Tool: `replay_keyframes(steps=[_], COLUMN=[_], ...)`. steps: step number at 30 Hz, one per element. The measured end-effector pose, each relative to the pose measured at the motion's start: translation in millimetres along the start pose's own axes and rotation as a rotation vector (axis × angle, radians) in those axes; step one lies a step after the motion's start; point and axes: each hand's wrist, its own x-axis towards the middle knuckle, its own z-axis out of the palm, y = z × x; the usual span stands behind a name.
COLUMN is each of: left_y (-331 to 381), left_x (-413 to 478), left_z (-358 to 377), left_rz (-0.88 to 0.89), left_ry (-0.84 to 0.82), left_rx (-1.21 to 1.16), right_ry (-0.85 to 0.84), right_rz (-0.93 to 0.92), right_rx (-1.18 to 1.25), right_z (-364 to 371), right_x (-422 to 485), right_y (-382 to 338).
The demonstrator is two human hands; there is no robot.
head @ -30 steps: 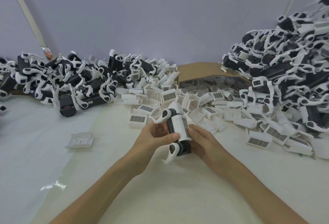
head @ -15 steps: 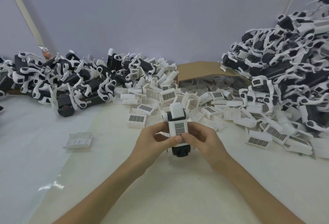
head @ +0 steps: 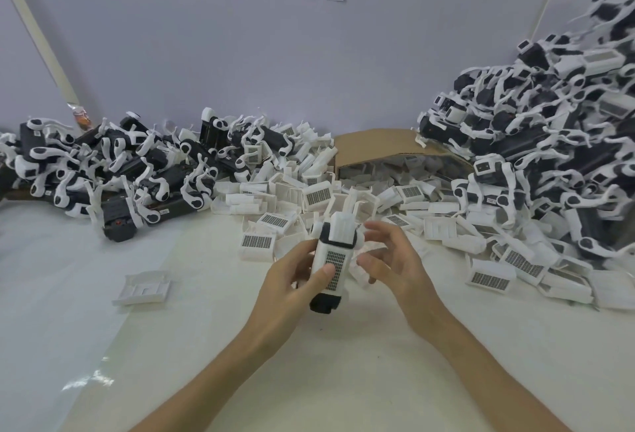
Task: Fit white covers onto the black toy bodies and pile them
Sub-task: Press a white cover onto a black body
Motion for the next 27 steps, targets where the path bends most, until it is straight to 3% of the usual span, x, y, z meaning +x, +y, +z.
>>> replay_keyframes(steps=[6, 9, 12, 15, 17, 20, 23, 24, 27], left_y=[1, 1, 2, -1, -3, -3, -2, -2, -2], left_x=[2, 6, 12, 14, 15, 16, 14, 14, 15], left_z=[1, -4, -13, -21, -23, -20, -13, -12, -16], left_rz=[-0.018, -0.060, -0.125, -0.116, -0.126, -0.148, -0.160, -0.164, -0.176], left_ry=[-0.029, 0.138, 0.306, 0.425, 0.455, 0.411, 0.381, 0.376, 0.371], left_rx=[0.049, 0.011, -0.172, -0.261, -0.284, -0.190, -0.136, -0.132, -0.119], right_ry=[-0.169, -0.225, -0.265, -0.298, -0.224, 0.150, 0.374, 0.397, 0.399], right_rz=[0.053, 0.125, 0.247, 0.324, 0.297, 0.091, -0.093, -0.079, -0.033], right_rx=[0.113, 0.184, 0.237, 0.185, 0.142, 0.261, 0.657, 0.599, 0.087], right_z=[-14, -18, -25, -33, -45, -86, -137, -147, -139], right_x=[1, 2, 3, 9, 26, 71, 125, 136, 138], right_y=[0, -3, -11, -27, -49, -110, -176, -187, -170])
